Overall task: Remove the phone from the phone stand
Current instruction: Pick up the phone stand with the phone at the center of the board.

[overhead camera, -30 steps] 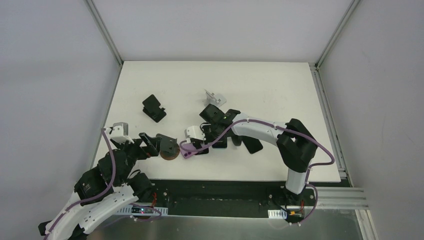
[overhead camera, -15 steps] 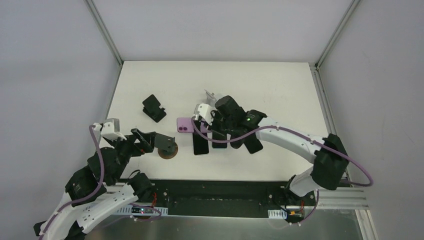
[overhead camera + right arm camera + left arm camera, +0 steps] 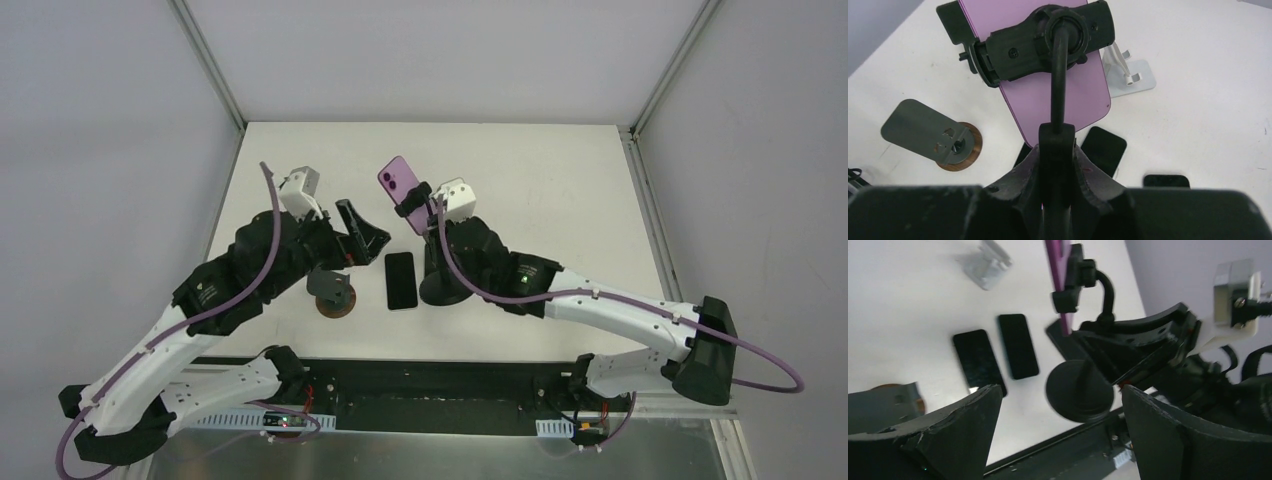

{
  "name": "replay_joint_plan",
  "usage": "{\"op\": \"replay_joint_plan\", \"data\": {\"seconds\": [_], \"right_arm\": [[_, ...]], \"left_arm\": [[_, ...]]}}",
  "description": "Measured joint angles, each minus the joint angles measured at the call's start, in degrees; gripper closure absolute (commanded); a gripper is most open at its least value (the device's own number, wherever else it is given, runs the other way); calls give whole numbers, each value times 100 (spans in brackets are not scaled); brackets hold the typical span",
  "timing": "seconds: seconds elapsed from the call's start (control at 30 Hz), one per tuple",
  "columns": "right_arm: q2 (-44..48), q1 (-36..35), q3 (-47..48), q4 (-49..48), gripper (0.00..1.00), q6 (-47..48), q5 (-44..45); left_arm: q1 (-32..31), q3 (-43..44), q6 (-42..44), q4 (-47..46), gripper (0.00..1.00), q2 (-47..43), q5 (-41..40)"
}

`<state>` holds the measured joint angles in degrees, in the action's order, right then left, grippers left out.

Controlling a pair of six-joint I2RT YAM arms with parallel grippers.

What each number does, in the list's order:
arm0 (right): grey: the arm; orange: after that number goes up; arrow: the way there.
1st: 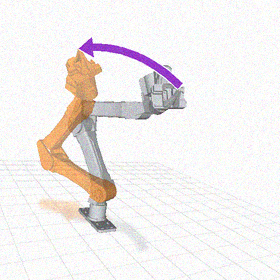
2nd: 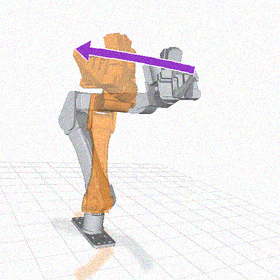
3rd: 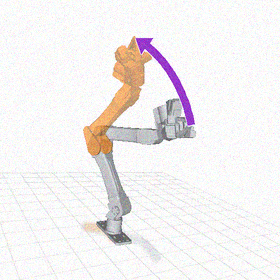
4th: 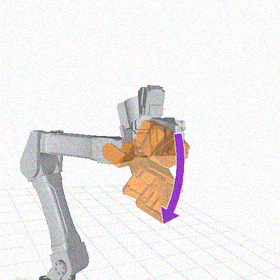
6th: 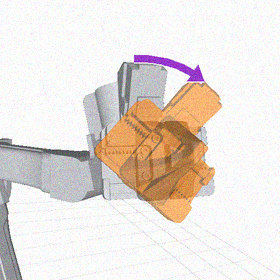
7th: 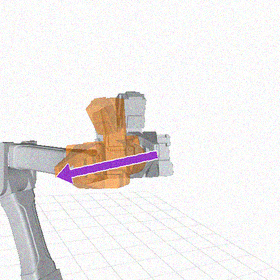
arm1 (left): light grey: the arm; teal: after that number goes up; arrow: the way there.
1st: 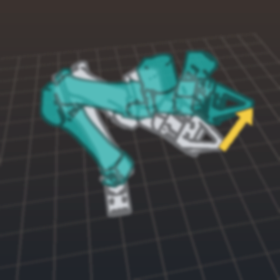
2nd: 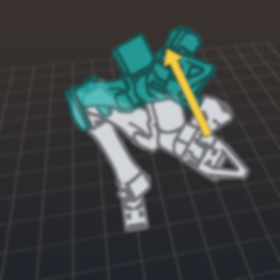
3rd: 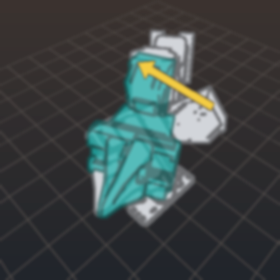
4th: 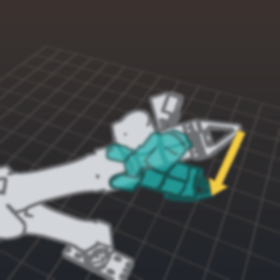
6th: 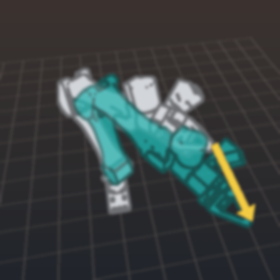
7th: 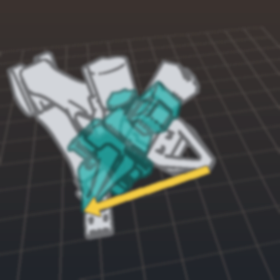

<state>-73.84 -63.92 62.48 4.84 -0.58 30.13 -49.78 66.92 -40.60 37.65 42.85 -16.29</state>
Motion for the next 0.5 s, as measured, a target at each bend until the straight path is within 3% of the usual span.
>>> {"op": "replay_joint_plan", "data": {"seconds": [0.1,0.4,0.5], "right_arm": [[184,-339,-297,-345,100,-118,393],[619,-743,-988,-1252,100,-24,739],[627,-787,-988,-1416,100,72,769]], "left_arm": [[0,-20,-317,-511,10,249,448],[0,-756,-1449,-2339,36,249,1025],[-2,-774,-1633,-2653,39,470,1235]]}}
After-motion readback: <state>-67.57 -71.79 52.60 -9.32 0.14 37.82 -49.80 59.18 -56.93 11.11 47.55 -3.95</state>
